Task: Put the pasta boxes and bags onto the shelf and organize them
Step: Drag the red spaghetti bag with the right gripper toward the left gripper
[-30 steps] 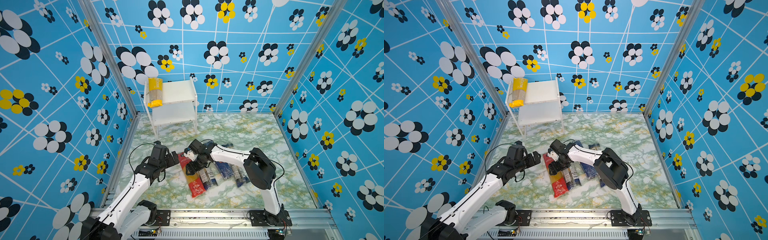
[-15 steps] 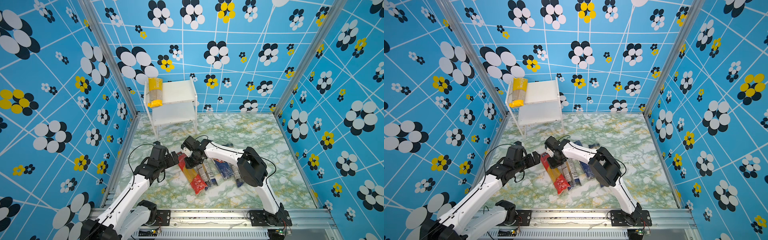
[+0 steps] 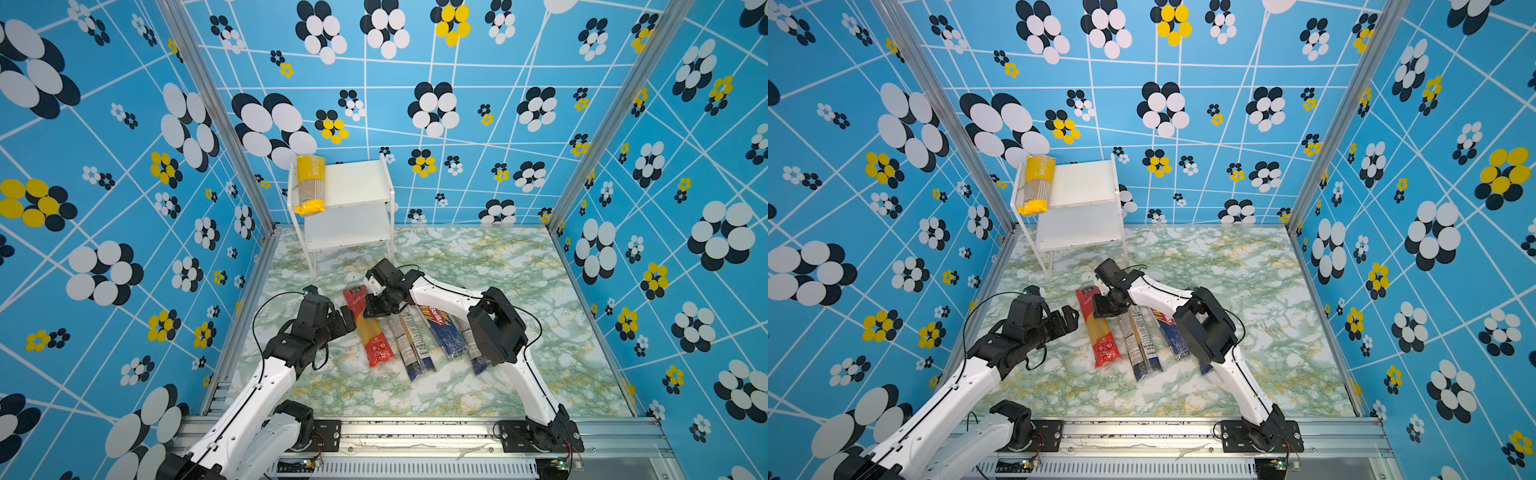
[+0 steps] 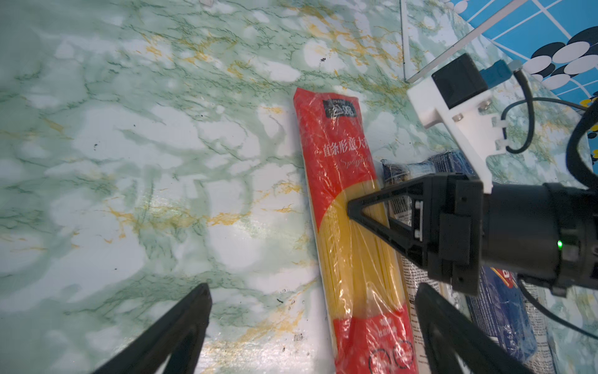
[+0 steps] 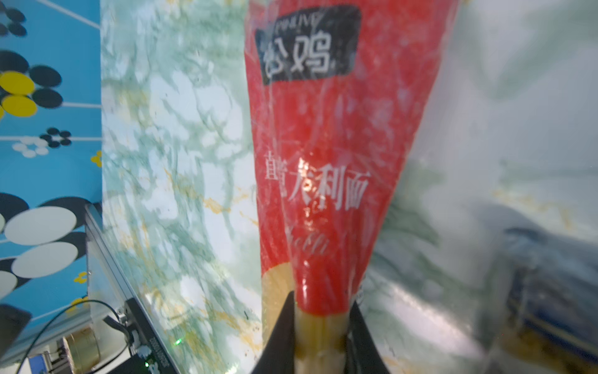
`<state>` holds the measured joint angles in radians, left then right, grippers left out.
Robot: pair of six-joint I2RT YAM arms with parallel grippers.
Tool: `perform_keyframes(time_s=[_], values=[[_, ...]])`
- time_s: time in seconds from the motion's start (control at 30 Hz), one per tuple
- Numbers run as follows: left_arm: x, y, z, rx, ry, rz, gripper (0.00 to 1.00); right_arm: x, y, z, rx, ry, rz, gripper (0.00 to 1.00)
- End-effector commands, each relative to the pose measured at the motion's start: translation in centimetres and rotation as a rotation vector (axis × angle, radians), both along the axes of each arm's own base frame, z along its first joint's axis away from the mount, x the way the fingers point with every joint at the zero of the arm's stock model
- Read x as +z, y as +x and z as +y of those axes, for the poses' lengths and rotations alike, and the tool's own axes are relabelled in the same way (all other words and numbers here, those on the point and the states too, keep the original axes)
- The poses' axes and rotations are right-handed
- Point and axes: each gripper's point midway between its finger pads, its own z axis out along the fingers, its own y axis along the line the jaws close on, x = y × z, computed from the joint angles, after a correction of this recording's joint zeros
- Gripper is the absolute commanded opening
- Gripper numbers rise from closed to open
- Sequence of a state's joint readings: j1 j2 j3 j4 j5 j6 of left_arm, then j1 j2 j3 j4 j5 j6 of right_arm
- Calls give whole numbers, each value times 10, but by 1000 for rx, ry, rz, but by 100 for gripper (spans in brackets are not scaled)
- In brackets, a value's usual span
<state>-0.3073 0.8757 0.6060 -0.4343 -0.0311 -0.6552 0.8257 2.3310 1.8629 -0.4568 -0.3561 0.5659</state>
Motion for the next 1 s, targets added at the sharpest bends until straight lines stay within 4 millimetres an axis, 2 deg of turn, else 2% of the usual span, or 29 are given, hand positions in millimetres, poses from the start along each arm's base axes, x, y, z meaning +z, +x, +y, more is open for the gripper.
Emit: perform_keyframes(time_s=[0.0,0.1,0.13,0.17,0.2,0.27,0.33,0.43,0.63,0.73,0.8,0.93,0.97], values=[[-8,-4,6,28,9,13,99,-5,35,8,-131,58,-11,0],[-11,-1,2,16,-12,5,99,-1,49,14,-174,94,-14,0],[-13,0,0,14,-20,1,99,-1,52,15,-187,95,-16,7],[-14,1,-1,13,-27,-2,99,0,55,14,-201,88,-21,18],[-15,2,-2,12,-31,-2,99,0,57,14,-206,88,-28,24],[-17,2,-4,8,-33,-2,99,0,56,14,-200,90,-30,32],[-17,2,-6,1,-31,-5,99,-1,54,10,-194,71,-34,45],[-18,2,-11,-22,-30,-20,99,0,50,-1,-190,42,-53,55],[-28,1,-25,-51,-32,-28,99,10,38,-35,-161,-27,-101,65],[-34,1,-30,-52,-12,-19,99,15,27,-53,-113,-79,-139,65],[-36,3,-32,-53,5,-19,99,29,21,-62,-63,-92,-177,66],[-37,7,-39,-71,22,-19,99,38,12,-81,2,-144,-220,66],[-37,8,-41,-76,23,-20,99,33,9,-90,3,-167,-210,67]])
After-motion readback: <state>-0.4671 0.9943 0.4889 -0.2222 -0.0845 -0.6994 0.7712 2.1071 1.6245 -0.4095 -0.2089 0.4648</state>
